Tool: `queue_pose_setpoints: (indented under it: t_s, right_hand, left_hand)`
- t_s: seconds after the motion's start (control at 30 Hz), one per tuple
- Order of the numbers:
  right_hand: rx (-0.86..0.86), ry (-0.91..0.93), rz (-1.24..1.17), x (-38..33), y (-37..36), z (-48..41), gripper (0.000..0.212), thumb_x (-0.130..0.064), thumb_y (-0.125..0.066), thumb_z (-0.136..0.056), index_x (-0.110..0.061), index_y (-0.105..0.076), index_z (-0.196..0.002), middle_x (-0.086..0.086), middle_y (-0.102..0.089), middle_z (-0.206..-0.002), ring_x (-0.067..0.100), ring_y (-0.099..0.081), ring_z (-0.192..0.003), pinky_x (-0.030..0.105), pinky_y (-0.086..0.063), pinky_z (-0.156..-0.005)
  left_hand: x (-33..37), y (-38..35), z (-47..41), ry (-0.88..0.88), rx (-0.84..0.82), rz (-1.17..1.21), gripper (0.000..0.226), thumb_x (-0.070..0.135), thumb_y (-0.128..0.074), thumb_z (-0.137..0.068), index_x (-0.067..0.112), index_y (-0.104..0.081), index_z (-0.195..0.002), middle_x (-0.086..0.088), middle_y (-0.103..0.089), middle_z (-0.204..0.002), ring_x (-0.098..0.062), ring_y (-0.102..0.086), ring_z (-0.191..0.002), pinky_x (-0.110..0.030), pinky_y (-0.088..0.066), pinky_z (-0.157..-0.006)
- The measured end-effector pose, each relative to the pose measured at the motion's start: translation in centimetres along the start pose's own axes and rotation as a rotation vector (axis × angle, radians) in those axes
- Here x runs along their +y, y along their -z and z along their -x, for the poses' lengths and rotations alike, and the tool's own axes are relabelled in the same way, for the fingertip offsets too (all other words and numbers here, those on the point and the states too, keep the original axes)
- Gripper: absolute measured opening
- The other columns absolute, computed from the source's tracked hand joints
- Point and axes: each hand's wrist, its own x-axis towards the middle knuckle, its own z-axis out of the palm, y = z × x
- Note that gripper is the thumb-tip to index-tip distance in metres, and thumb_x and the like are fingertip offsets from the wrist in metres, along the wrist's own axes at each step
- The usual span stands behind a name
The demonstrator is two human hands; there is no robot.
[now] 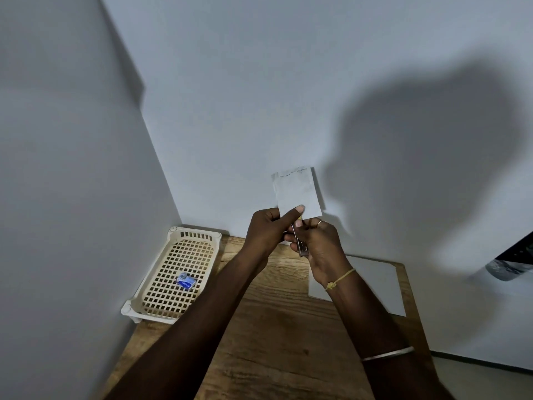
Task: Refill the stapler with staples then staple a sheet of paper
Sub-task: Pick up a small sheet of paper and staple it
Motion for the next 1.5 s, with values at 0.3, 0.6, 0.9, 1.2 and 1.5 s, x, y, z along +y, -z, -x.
queue_pose_setpoints:
  t_s: [0.3, 0.6, 0.9, 1.2, 1.5]
  right_hand:
    - [-0.075, 0.045, -0.039, -0.1, 0.6, 0.2, 0.018, -0.016, -0.065, -0.097, -0.003, -0.071, -0.108, 0.02, -0.075, -0.106, 0.022, -0.074, -0.082, 0.032, -0.052, -0.067]
    - [-0.035, 0.103, -0.001, 0.1, 0.5, 0.3, 0.025, -0.012, -0.074, -0.089, 0.005, -0.069, -0.107, 0.021, -0.073, -0.092, 0.019, -0.071, -0.073, 0.034, -0.044, -0.062]
    - [0.031, 0.165, 0.072, -0.1, 0.5, 0.1, 0.037, -0.014, -0.085, -0.078, 0.002, -0.064, -0.104, 0.011, -0.076, -0.084, 0.019, -0.074, -0.068, 0.028, -0.054, -0.056]
    - [0.228, 0.384, 0.38, 1.7, 0.7, 0.1, 0.012, -0.02, -0.08, -0.077, -0.018, -0.069, -0.08, -0.001, -0.073, -0.078, 0.022, -0.073, -0.076, 0.047, -0.062, -0.074]
    - [0.316, 0.514, 0.426, 2.3, 0.3, 0.5, 0.014, -0.016, -0.081, -0.08, -0.016, -0.067, -0.083, -0.012, -0.067, -0.073, -0.006, -0.063, -0.068, 0.005, -0.044, -0.058]
  left_hand:
    - [0.3, 0.1, -0.3, 0.071, 0.017, 0.13, 0.04, 0.038, -0.069, -0.096, 0.007, -0.069, -0.071, -0.019, -0.067, -0.086, -0.028, -0.063, -0.077, -0.047, -0.055, -0.08]
    - [0.2, 0.3, -0.5, 0.022, 0.027, 0.102, 0.039, 0.03, -0.071, -0.096, 0.015, -0.067, -0.061, -0.012, -0.07, -0.073, -0.024, -0.072, -0.078, -0.033, -0.063, -0.07]
    - [0.0, 0.2, -0.7, -0.13, 0.139, -0.098, 0.038, 0.032, -0.078, -0.09, 0.005, -0.071, -0.064, -0.023, -0.063, -0.064, -0.021, -0.066, -0.066, -0.04, -0.066, -0.072]
    - [-0.6, 0.2, -0.9, -0.118, 0.157, -0.072, 0.038, 0.026, -0.081, -0.088, 0.005, -0.068, -0.059, 0.002, -0.057, -0.051, -0.017, -0.071, -0.061, -0.037, -0.063, -0.071]
    - [-0.9, -0.4, -0.9, -0.158, 0.201, -0.138, 0.045, 0.028, -0.082, -0.086, 0.006, -0.058, -0.055, 0.002, -0.052, -0.047, -0.016, -0.067, -0.057, -0.045, -0.066, -0.073]
